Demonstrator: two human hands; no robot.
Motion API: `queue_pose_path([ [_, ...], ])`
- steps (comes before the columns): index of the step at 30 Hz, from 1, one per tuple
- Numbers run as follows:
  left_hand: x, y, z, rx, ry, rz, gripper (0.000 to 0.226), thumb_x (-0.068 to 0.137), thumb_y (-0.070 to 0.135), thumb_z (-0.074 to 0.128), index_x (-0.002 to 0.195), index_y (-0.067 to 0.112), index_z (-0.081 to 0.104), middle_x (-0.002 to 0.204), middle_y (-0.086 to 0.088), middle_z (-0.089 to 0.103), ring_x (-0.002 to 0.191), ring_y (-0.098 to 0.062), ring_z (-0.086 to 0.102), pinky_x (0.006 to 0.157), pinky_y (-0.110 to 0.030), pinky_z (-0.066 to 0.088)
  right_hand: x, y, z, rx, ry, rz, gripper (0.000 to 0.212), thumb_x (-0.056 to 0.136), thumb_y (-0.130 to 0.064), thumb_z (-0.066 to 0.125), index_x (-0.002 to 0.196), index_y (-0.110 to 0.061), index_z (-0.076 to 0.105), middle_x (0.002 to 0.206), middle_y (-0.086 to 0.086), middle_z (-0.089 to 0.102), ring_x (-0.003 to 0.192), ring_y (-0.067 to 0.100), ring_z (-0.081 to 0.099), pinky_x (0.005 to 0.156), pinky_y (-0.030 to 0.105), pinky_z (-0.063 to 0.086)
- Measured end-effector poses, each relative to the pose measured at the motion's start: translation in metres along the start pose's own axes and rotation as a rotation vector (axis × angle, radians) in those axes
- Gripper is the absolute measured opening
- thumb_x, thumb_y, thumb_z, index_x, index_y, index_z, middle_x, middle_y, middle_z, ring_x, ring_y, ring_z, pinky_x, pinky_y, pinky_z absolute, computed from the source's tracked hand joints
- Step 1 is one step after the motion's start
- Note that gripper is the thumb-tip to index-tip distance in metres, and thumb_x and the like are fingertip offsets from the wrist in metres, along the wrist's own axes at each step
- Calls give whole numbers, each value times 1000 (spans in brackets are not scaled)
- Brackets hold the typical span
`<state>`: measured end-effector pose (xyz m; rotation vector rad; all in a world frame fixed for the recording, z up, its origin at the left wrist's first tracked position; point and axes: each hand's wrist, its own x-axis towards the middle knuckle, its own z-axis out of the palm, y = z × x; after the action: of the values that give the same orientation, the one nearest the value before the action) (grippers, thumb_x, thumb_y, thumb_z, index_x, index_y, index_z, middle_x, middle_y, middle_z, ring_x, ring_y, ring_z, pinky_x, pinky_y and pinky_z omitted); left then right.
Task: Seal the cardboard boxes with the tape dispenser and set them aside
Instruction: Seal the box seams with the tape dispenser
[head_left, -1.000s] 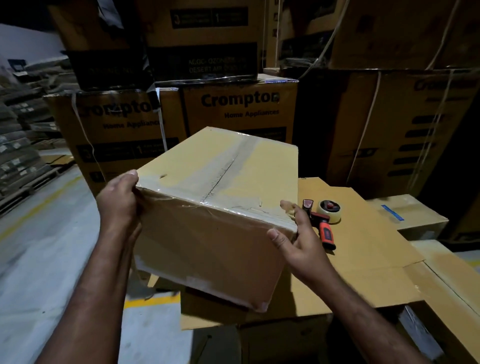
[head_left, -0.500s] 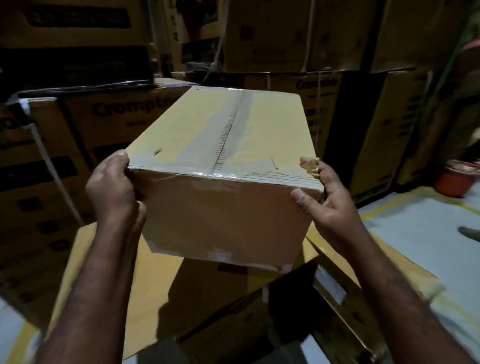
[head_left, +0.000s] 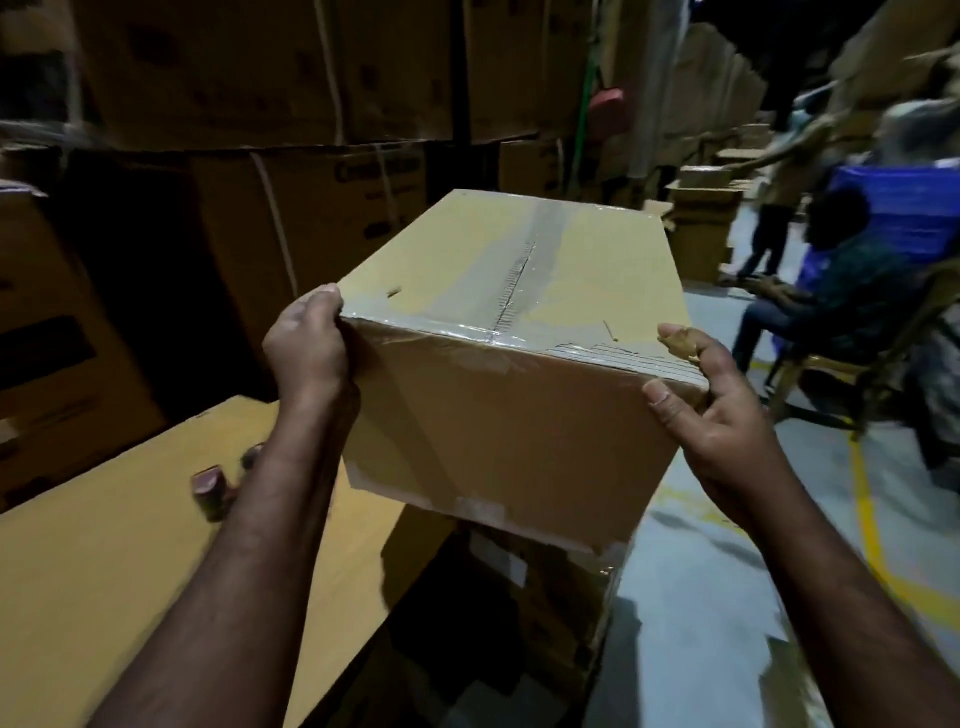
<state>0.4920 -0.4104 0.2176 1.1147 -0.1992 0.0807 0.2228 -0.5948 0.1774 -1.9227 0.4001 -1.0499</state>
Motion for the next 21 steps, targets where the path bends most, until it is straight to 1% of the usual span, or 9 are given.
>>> queue_pose_path([
  [2, 16, -21, 33, 10, -77, -26, 7, 95, 16, 66, 96, 20, 71, 90, 9, 71, 77, 2, 66, 67, -16, 51, 7, 15, -9, -50, 58, 28, 52, 85, -42, 65, 133, -36, 48, 131, -27, 48, 126, -14, 41, 114, 37, 38],
  [7, 60, -83, 103, -5, -226, -130, 13, 92, 14, 67, 82, 21, 72, 85, 2, 72, 75, -11, 67, 67, -25, 53, 34, 57, -12, -124, 166, 90, 48, 87, -44, 66, 131, -44, 49, 133, -20, 51, 130, 2, 47, 111, 36, 40],
  [11, 94, -137, 138, 21, -298, -188, 18, 92, 14, 66, 75, 21, 70, 82, 3, 67, 72, -11, 62, 65, -26, 49, 61, 90, 3, -172, 204, 150, 46, 93, -30, 66, 135, -32, 49, 128, -27, 48, 112, -18, 48, 99, 26, 45],
  [14, 120, -179, 145, 62, -301, -222, 11, 91, 17, 68, 84, 24, 74, 88, 6, 73, 83, -11, 67, 74, -28, 54, 70, 123, 25, -236, 203, 200, 50, 87, -57, 64, 132, -45, 46, 137, -16, 50, 116, 6, 56, 89, 24, 50],
  [15, 128, -193, 144, 77, -307, -236, 9, 89, 19, 69, 84, 25, 74, 89, 7, 73, 85, -11, 67, 76, -28, 54, 71, 136, 32, -267, 194, 229, 50, 87, -60, 62, 132, -50, 43, 145, -9, 47, 115, 17, 58, 87, 27, 50],
  [16, 135, -206, 141, 93, -309, -246, 7, 86, 21, 70, 84, 25, 75, 90, 7, 74, 88, -12, 67, 79, -29, 54, 71, 150, 39, -297, 180, 264, 48, 89, -59, 60, 133, -56, 40, 154, -2, 41, 115, 16, 58, 86, 25, 48],
  [17, 141, -219, 138, 112, -302, -259, 7, 83, 24, 70, 85, 26, 76, 92, 7, 75, 90, -13, 68, 80, -31, 54, 70, 162, 46, -320, 157, 294, 48, 91, -56, 59, 134, -60, 37, 159, 2, 33, 117, 8, 56, 88, 20, 44],
  [19, 148, -242, 129, 152, -282, -272, 12, 83, 24, 68, 92, 25, 76, 95, 8, 74, 93, -12, 68, 82, -30, 54, 67, 182, 60, -343, 102, 334, 53, 93, -48, 58, 139, -57, 32, 165, 4, 20, 131, -18, 34, 95, 8, 35],
  [21, 150, -261, 119, 185, -260, -273, 16, 88, 18, 65, 99, 24, 74, 93, 11, 71, 91, -8, 65, 79, -25, 51, 63, 198, 73, -385, 62, 354, 55, 96, -41, 58, 144, -47, 31, 167, 3, 12, 124, -37, 10, 103, 13, 34],
])
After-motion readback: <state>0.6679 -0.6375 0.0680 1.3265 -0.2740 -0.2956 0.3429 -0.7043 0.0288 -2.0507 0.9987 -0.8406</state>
